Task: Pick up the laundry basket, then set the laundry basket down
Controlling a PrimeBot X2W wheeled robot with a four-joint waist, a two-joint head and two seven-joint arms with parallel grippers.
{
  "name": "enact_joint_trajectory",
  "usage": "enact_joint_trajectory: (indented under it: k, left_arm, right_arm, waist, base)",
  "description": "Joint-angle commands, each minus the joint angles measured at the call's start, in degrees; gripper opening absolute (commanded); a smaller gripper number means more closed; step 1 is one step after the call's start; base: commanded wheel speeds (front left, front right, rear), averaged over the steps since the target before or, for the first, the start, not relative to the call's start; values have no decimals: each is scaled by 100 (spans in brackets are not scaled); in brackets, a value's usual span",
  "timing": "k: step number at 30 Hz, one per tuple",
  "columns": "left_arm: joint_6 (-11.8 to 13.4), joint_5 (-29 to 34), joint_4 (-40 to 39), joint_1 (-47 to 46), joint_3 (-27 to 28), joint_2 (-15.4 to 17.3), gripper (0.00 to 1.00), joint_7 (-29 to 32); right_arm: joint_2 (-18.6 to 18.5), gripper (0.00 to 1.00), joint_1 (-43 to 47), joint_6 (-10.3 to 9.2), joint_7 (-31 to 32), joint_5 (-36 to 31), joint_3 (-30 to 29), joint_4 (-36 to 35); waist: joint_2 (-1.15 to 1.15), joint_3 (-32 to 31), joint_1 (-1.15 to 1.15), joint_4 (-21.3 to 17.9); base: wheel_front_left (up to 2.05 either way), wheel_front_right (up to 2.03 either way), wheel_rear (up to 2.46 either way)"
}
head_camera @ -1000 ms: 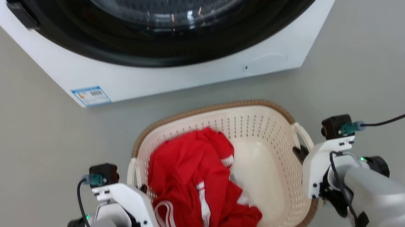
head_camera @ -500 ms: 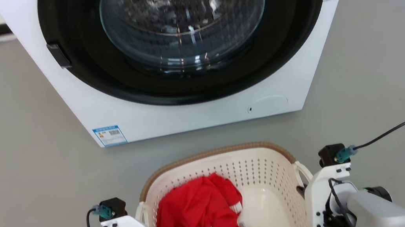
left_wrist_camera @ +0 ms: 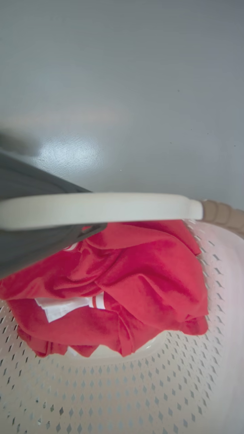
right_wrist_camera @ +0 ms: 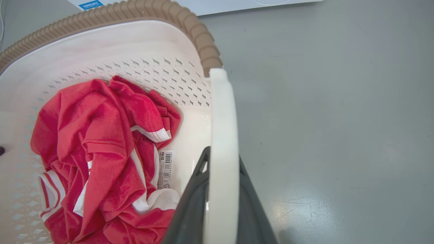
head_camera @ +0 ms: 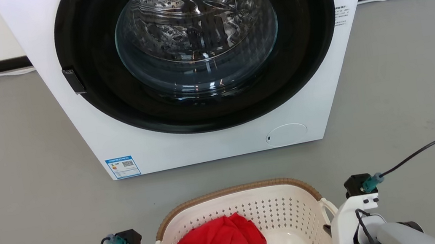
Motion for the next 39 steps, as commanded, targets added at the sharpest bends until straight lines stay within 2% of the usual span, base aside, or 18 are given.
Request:
enact_joint_trajectory:
  k: [1,39]
  left_arm:
    - [-43,-64,-100,-94,85,94,0,8]
    - [-43,-256,-6,-137,-201,118,0,-142]
  right_arm:
    - [60,0,16,51,14,51,112,-155]
    - [24,0,-85,51,-214,624,806,-170]
  waist:
    - [0,-24,0,-3]
    - [0,-91,0,-26]
  base:
    - [0,0,0]
    - [0,0,0]
